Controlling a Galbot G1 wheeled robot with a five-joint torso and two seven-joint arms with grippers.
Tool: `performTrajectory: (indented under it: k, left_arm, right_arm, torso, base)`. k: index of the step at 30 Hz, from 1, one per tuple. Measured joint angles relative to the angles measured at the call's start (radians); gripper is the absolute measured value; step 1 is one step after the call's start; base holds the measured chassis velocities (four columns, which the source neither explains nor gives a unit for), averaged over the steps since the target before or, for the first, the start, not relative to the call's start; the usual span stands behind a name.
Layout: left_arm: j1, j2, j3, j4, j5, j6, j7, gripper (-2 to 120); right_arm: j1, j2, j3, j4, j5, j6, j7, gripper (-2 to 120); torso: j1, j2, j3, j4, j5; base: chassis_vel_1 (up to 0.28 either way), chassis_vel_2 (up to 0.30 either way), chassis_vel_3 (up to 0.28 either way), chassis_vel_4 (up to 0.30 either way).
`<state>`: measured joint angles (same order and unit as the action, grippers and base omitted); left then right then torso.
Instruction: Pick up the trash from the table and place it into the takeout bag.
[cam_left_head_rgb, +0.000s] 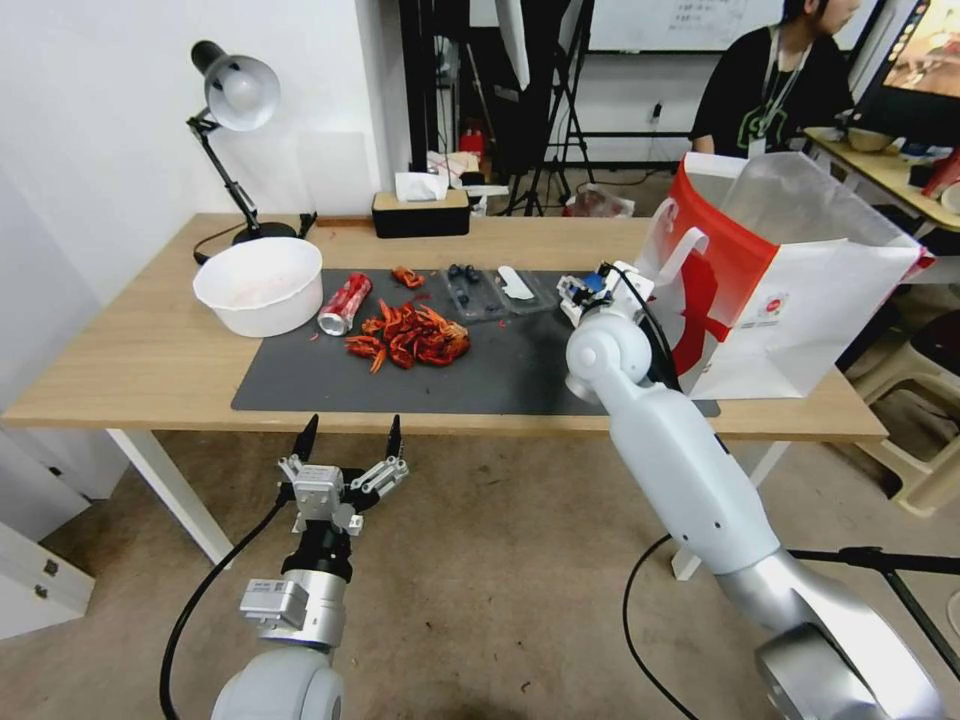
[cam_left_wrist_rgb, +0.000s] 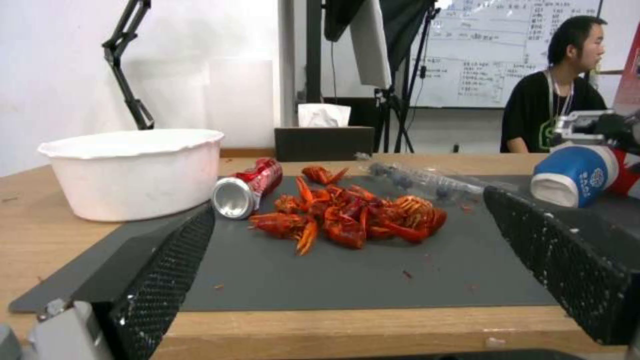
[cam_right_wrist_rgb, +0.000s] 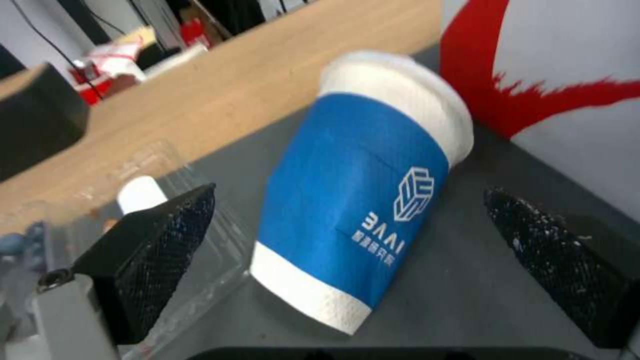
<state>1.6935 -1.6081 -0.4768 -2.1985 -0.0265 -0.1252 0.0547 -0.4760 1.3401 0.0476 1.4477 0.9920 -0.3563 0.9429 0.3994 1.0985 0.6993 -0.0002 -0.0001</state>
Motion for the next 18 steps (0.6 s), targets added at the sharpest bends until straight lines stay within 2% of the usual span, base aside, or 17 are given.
performTrajectory:
  k: [6,11,13,14,16,18]
  left_arm:
    - [-0.004,0.0,0.002,0.004,-0.001,0.0,0.0,100]
    - [-0.006,0.0,0.002,0.007,-0.002,0.0,0.0,100]
    - [-0.006,0.0,0.001,0.007,-0.003,0.0,-0.001,100]
    - [-0.006,0.0,0.001,0.007,-0.003,0.0,-0.001,100]
    - [-0.007,0.0,-0.001,0.007,-0.006,0.0,-0.002,100]
    - [-0.008,0.0,-0.002,0.008,-0.007,0.0,-0.002,100]
  right_arm:
    - [0.045,0.028,0.003,-0.077,0.014,-0.014,0.01,100]
    - [0.072,0.054,0.009,-0.134,0.021,-0.027,0.014,92]
    - [0.078,0.065,0.014,-0.153,0.028,-0.036,0.017,81]
    - [0.078,0.065,0.014,-0.153,0.028,-0.036,0.017,81]
    - [0.079,0.076,0.021,-0.171,0.03,-0.041,0.018,69]
    - [0.079,0.078,0.022,-0.173,0.03,-0.042,0.018,67]
  torso:
    - [0.0,0.0,0.0,0.0002,0.0]
    - [0.0,0.0,0.0,0.0002,0.0]
    - [0.0,0.0,0.0,0.0002,0.0]
    - [0.0,0.0,0.0,0.0002,0.0]
    - [0.0,0.0,0.0,0.0003,0.0]
    - [0.0,0.0,0.0,0.0004,0.0]
  base:
    - [0.0,0.0,0.0,0.0]
    - [0.0,0.0,0.0,0.0]
    - [0.0,0.0,0.0,0.0]
    - [0.0,0.0,0.0,0.0]
    - [0.0,0.0,0.0,0.0]
    - [0.0,0.0,0.0,0.0]
